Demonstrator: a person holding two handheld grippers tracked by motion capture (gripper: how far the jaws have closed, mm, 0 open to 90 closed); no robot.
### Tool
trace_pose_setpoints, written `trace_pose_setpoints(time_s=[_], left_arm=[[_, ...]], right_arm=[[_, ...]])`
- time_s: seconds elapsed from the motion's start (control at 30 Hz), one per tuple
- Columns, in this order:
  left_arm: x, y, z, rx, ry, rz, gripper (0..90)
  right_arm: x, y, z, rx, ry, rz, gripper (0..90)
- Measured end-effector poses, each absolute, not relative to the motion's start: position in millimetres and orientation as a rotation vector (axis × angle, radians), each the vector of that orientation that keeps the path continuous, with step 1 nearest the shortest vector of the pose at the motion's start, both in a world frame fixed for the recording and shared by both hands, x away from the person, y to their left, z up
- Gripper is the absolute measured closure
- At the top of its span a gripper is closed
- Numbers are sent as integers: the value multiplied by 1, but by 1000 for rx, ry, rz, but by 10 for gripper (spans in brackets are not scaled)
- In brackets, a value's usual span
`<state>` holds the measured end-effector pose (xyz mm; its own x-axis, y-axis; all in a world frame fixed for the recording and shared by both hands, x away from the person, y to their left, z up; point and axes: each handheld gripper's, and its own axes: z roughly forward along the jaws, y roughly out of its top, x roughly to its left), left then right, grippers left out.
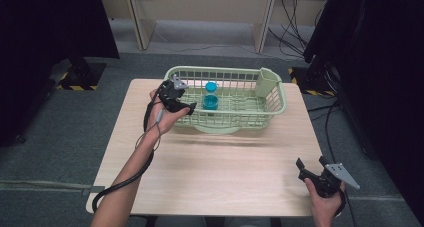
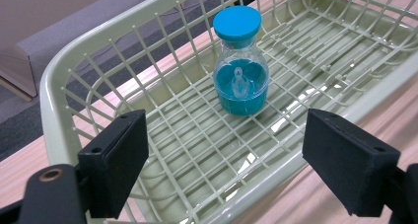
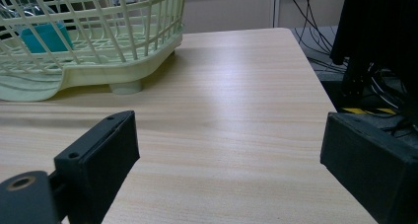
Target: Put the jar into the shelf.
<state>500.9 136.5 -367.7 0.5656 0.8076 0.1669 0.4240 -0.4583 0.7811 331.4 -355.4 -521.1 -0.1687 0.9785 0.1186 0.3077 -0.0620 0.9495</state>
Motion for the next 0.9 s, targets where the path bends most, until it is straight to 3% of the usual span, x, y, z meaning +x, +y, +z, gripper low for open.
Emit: trace_pose_setpoints(time_s=[0.9], left_arm=[[476,160,-382,2050,994,694,172]], right_arm=[[331,-355,-521,1412,1535,1257,78]])
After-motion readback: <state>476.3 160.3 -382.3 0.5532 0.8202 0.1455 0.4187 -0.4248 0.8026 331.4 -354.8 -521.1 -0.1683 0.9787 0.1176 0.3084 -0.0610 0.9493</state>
